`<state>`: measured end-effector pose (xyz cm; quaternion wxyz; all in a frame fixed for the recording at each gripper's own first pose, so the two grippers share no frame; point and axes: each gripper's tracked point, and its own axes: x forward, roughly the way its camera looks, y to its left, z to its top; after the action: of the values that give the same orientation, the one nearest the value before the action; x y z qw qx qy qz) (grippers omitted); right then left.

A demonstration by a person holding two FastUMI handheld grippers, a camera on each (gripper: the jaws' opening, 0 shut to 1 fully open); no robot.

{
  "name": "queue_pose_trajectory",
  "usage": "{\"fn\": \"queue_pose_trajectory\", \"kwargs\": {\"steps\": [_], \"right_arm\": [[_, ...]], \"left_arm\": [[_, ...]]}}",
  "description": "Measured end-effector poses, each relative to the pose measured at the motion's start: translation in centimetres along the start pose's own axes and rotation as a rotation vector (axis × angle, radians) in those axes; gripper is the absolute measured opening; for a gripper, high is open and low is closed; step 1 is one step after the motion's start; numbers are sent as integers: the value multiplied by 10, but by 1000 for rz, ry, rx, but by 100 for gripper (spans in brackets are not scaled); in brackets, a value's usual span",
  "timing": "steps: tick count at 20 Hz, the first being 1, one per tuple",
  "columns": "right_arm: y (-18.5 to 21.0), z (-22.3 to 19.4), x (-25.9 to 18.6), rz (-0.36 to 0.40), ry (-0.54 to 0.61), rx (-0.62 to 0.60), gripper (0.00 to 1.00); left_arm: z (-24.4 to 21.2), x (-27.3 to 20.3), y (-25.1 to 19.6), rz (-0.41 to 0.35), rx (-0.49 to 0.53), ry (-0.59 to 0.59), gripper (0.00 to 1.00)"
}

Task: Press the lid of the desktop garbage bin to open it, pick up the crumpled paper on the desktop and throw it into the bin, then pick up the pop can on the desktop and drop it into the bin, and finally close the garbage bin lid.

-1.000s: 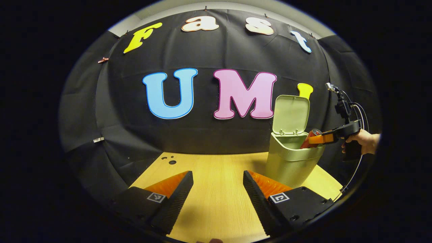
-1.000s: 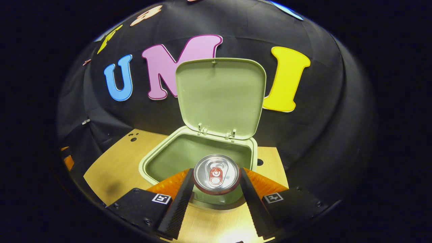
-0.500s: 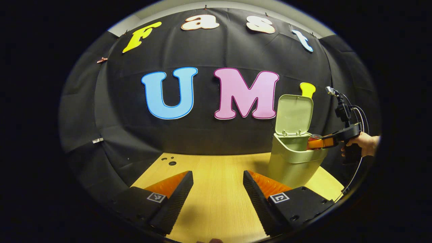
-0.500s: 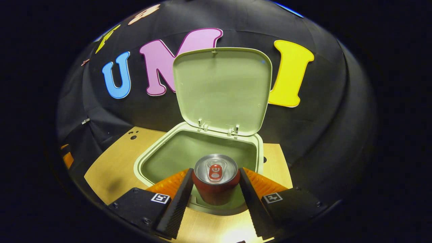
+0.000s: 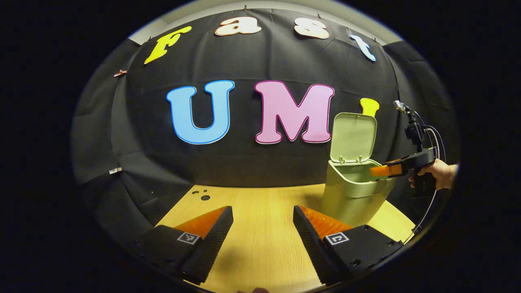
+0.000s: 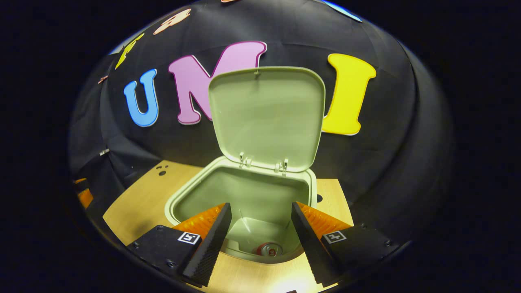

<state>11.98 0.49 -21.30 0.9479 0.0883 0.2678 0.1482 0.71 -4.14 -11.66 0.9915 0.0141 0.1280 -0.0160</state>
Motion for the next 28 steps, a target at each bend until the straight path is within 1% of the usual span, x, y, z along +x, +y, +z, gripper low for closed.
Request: {"fn": "queue_pose_trajectory", "kwargs": {"steps": [3, 8, 10, 14, 18, 21, 23, 24, 26, 27, 28], "right_arm": [[3, 48, -8, 10, -131, 19, 94], [4, 143, -32, 7, -424, -7, 94], [6, 167, -33, 0, -493, -19, 94], [3, 199, -25, -19, -557, -7, 94], [-8, 219, -12, -48, -598, 24, 94], [-17, 223, 0, -56, -611, 85, 94], [-22, 221, 14, -54, -608, 102, 94], [-23, 221, 20, -53, -609, 102, 98], [-28, 219, 34, -57, -606, 90, 89], [-30, 216, 40, -58, -597, 83, 89], [-31, 211, 45, -51, -583, 81, 94]], "left_arm": [[-2, -2, 4, 8, -9, 4, 96], [-4, -4, 6, 14, -17, 10, 96], [-5, -4, 6, 15, -20, 10, 96], [-3, -7, 7, 27, -17, 8, 96], [-4, -9, 5, 34, -7, -2, 96], [0, -5, -4, 16, -16, -15, 96], [7, 0, -13, 2, -13, -34, 96], [10, 4, -17, -4, -13, -42, 96], [13, 12, -27, -12, -22, -39, 96], [14, 18, -32, -9, -30, -30, 96], [14, 23, -36, -7, -37, -19, 96]]}}
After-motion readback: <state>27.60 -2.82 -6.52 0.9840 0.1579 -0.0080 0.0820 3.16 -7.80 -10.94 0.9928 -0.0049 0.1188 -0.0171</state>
